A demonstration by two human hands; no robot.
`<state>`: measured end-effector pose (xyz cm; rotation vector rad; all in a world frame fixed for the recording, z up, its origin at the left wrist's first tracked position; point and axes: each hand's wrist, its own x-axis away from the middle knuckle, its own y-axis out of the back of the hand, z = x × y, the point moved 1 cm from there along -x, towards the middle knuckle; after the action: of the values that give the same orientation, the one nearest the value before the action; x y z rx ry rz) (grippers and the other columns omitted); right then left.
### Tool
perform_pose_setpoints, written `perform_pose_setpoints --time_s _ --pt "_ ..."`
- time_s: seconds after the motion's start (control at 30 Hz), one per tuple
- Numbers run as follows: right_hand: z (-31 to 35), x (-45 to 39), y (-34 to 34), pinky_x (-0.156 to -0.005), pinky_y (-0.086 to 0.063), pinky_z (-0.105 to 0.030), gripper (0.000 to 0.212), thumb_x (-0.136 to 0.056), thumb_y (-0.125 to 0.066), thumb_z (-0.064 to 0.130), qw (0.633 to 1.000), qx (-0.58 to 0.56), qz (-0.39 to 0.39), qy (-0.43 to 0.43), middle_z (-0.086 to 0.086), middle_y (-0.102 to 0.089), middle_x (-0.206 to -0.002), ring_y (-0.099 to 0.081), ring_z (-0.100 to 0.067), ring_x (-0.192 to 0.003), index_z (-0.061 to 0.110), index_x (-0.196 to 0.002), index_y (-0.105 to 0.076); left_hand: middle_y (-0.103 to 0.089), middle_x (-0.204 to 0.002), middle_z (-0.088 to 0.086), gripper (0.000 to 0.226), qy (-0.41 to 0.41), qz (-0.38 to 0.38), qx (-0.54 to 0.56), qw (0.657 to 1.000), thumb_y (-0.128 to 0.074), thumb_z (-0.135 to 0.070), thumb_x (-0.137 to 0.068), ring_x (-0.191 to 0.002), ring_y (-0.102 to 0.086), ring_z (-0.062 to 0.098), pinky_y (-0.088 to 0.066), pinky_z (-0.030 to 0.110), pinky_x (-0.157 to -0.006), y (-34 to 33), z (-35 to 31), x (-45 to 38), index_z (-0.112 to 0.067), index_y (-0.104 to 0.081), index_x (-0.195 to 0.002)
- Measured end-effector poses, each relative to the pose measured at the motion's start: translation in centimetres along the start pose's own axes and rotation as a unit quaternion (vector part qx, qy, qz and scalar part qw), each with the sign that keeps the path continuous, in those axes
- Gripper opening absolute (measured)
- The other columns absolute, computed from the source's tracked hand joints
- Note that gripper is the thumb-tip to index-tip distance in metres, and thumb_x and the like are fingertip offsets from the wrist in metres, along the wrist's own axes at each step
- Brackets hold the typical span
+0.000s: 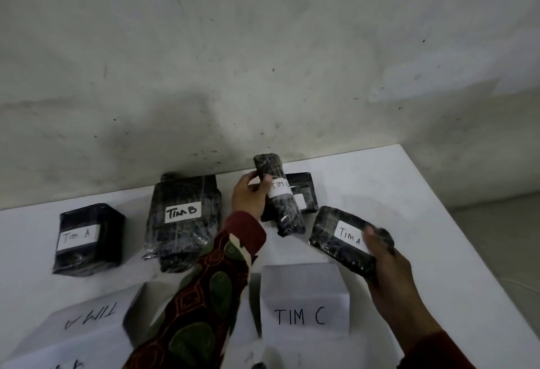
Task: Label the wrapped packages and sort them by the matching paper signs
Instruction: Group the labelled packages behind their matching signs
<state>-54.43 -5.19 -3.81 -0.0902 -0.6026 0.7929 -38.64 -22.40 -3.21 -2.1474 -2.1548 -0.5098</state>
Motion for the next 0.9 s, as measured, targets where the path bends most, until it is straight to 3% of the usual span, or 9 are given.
perform_pose_setpoints --time_s 0.07,0.13,0.27,0.37,0.43,0.53,0.7,0.77,0.9 --pt "-0.2 -0.3 0.0 -0.054 -0.056 -0.026 0.013 -0.085 -0.061 0.021 1.0 0.003 -0.001 0.003 -0.005 -0.075 -0.083 -0.071 -0.019 -0.076 0.014 -0.094 -0.066 -0.063 -0.108 0.01 0.039 -0.031 0.001 -0.088 0.996 -0.061 -0.026 -0.087 -0.097 -0.059 0.02 -0.043 0.023 -0.086 -0.4 0.1 -0.5 -0.011 -0.055 -0.122" --pt "-0.2 -0.4 -0.2 -0.06 -0.055 -0.03 0.019 -0.085 -0.062 0.022 1.0 0.013 -0.008 0.006 -0.008 -0.073 -0.09 -0.069 -0.022 -0.083 0.013 -0.101 -0.065 -0.064 -0.11 0.008 0.036 -0.05 -0.024 -0.122 0.991 -0.062 -0.023 -0.086 -0.091 -0.057 0.015 -0.04 0.016 -0.081 -0.4 0.2 -0.8 -0.009 -0.057 -0.118" --pt "0.2 -0.4 -0.6 -0.063 -0.053 -0.03 0.02 -0.084 -0.063 0.022 1.0 0.021 -0.015 0.016 -0.009 -0.072 -0.092 -0.068 -0.022 -0.083 0.011 -0.1 -0.064 -0.062 -0.101 0.009 0.031 -0.061 -0.052 -0.11 0.991 -0.065 -0.023 -0.083 -0.081 -0.054 0.016 -0.043 0.023 -0.076 -0.2 0.5 -0.7 -0.005 -0.06 -0.108" --pt "0.7 0.1 -1.2 -0.062 -0.053 -0.028 0.014 -0.087 -0.06 0.025 0.999 0.026 -0.003 0.027 -0.007 -0.071 -0.091 -0.068 -0.02 -0.083 0.015 -0.096 -0.064 -0.059 -0.091 0.004 0.027 -0.07 -0.068 -0.092 0.991 -0.06 -0.026 -0.087 -0.067 -0.051 0.005 -0.038 0.004 -0.058 1.0 0.9 0.3 -0.004 -0.061 -0.103" --pt "1.0 0.7 -1.9 -0.058 -0.053 -0.025 0.018 -0.092 -0.05 0.031 0.999 0.026 0.016 0.027 -0.003 -0.072 -0.087 -0.068 -0.017 -0.08 0.019 -0.094 -0.064 -0.057 -0.084 0.0 0.019 -0.087 -0.06 -0.065 0.992 -0.059 -0.02 -0.087 -0.067 -0.049 0.002 -0.037 -0.001 -0.054 2.2 1.0 1.7 -0.005 -0.062 -0.097" --pt "1.1 2.3 -3.9 -0.059 -0.054 -0.028 0.034 -0.098 -0.034 0.035 0.996 0.034 0.077 0.021 0.002 -0.075 -0.08 -0.071 -0.013 -0.075 0.021 -0.094 -0.065 -0.057 -0.075 -0.005 0.008 -0.097 -0.028 -0.011 0.995 -0.058 -0.017 -0.088 -0.069 -0.054 0.015 -0.042 0.009 -0.057 4.8 0.7 4.6 -0.018 -0.058 -0.08" --pt "0.4 3.9 -6.6 -0.064 -0.051 -0.03 0.039 -0.098 -0.031 0.038 0.987 0.087 0.135 0.013 0.001 -0.076 -0.085 -0.071 -0.013 -0.078 0.02 -0.096 -0.066 -0.06 -0.079 -0.007 0.014 -0.059 0.119 -0.008 0.991 -0.049 -0.032 -0.092 -0.063 -0.055 0.005 -0.04 0.007 -0.046 7.3 0.4 8.0 -0.028 -0.057 -0.081" --pt "-0.6 5.1 -8.7 -0.067 -0.052 -0.032 0.038 -0.098 -0.033 0.038 0.981 0.114 0.154 0.012 -0.004 -0.075 -0.092 -0.071 -0.016 -0.084 0.018 -0.098 -0.066 -0.062 -0.083 -0.005 0.008 -0.031 0.134 0.012 0.99 -0.054 -0.032 -0.089 -0.066 -0.056 0.007 -0.045 0.015 -0.052 9.4 0.5 8.6 -0.027 -0.06 -0.087" --pt "-2.2 6.8 -12.6 -0.09 -0.051 -0.043 0.039 -0.095 -0.039 0.038 0.973 0.145 0.181 0.006 -0.012 -0.07 -0.106 -0.066 -0.026 -0.099 0.012 -0.114 -0.061 -0.068 -0.09 0.003 0.007 0.019 0.128 0.081 0.988 -0.062 -0.016 -0.085 -0.079 -0.065 0.017 -0.055 0.03 -0.07 13.1 0.9 8.9 -0.019 -0.06 -0.091"
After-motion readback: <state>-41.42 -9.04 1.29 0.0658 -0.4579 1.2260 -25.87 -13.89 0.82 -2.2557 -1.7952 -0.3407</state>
